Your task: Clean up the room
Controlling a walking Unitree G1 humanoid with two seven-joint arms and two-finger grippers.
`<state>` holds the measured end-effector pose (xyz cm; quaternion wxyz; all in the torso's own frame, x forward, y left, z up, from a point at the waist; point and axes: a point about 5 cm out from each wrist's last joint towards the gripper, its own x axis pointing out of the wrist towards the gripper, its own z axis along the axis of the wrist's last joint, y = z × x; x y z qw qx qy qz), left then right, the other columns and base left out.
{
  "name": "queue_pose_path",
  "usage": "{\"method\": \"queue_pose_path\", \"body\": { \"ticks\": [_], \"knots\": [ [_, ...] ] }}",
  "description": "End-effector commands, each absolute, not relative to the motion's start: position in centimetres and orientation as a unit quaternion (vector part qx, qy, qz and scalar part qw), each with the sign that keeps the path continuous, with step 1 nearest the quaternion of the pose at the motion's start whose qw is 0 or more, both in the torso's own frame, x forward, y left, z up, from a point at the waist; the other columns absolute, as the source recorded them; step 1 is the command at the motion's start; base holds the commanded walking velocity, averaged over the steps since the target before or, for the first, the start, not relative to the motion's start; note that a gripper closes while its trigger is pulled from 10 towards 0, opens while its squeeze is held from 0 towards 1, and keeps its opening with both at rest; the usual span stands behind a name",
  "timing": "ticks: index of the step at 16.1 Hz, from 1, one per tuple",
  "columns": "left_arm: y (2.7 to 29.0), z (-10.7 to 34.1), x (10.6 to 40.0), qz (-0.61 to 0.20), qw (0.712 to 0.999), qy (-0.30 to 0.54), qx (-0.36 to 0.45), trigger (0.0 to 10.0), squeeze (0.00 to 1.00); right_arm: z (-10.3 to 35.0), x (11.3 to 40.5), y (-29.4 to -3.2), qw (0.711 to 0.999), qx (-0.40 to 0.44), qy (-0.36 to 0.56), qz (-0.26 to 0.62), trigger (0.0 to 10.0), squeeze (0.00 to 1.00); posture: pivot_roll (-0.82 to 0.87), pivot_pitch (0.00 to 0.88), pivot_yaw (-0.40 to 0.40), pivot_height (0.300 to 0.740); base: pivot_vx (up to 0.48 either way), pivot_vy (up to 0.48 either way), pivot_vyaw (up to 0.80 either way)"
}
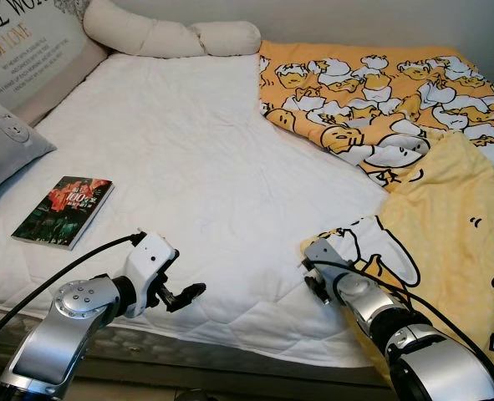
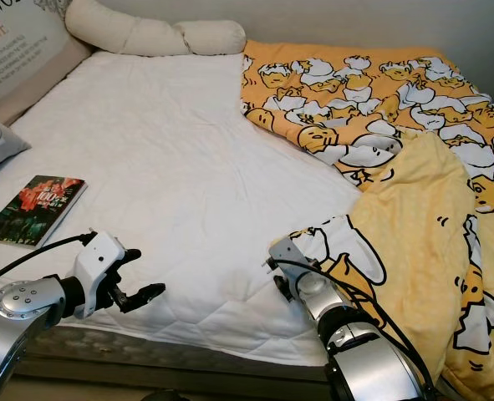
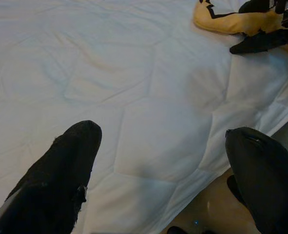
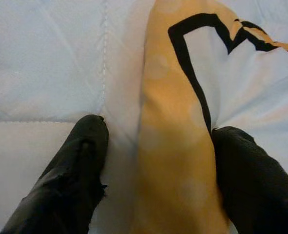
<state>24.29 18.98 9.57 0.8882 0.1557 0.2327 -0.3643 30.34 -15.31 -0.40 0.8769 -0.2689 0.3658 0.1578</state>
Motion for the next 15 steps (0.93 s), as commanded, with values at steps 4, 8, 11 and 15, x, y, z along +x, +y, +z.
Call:
{"method": "queue_pose_path", "body": {
  "ticks": [4, 8, 11, 15],
  "knots": [
    [18.4, 9.7, 24.4, -0.387, 0.878, 0.233, 0.156, 10.0, 0.00, 0.1, 30.8, -15.9, 0.883, -0.266, 0.360, 0.142, 0.0, 0.00, 0.09, 0.000, 0.022, 0.740, 0.000, 0.000, 0.00],
    [18.0, 9.5, 24.7, -0.393, 0.875, 0.234, 0.156, 10.0, 0.00, 0.4, 31.1, -16.5, 0.888, -0.262, 0.354, 0.135, 0.0, 0.00, 0.08, 0.000, 0.023, 0.740, 0.000, 0.000, 0.00],
    [17.9, 9.8, 25.2, -0.390, 0.879, 0.224, 0.158, 10.0, 0.00, 0.5, 31.1, -17.0, 0.887, -0.269, 0.351, 0.132, 0.0, 0.00, 0.08, 0.000, 0.019, 0.740, 0.000, 0.000, 0.00],
    [17.8, 10.1, 25.5, -0.391, 0.879, 0.217, 0.162, 10.0, 0.00, 0.9, 31.4, -17.0, 0.897, -0.245, 0.336, 0.150, 0.0, 0.00, 0.10, 0.000, 0.013, 0.740, 0.000, 0.000, 0.00]
  ]
}}
